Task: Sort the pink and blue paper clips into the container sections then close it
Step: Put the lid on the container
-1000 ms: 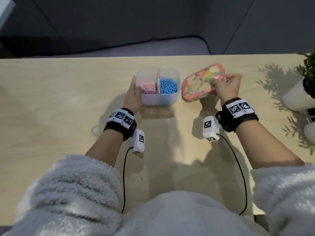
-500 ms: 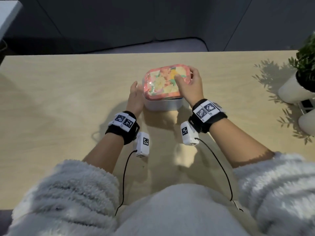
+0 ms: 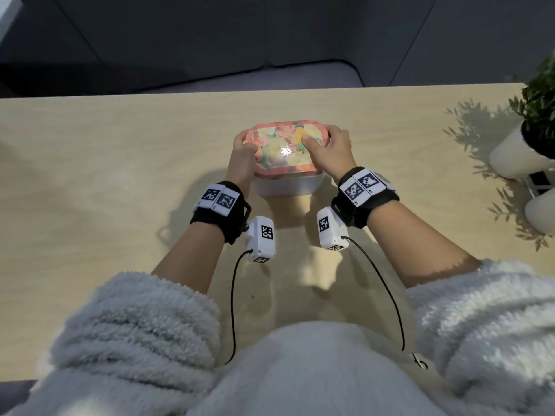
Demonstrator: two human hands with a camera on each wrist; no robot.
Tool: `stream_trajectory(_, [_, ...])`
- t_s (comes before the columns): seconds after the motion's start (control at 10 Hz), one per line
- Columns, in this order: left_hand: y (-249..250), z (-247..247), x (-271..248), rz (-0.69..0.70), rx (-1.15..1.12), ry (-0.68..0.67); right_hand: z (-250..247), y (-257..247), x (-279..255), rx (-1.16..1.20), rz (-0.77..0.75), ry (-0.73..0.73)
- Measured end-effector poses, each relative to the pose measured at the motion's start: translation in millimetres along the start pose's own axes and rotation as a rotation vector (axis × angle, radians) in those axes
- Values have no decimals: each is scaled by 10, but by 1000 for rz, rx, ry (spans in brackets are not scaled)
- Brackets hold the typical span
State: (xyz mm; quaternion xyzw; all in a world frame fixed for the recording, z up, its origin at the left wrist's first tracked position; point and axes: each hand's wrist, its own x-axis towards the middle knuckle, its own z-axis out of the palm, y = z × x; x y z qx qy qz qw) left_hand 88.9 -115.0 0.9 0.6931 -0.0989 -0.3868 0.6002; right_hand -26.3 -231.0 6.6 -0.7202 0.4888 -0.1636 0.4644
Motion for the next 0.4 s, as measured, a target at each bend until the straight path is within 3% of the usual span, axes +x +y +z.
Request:
stream_trajectory(0.2, [-49, 44, -41, 157, 127, 13, 76, 67, -78, -36, -55, 54])
stream_trajectory(0.4, [-19, 51, -46, 183, 174, 24, 88, 42, -93, -52, -57, 86])
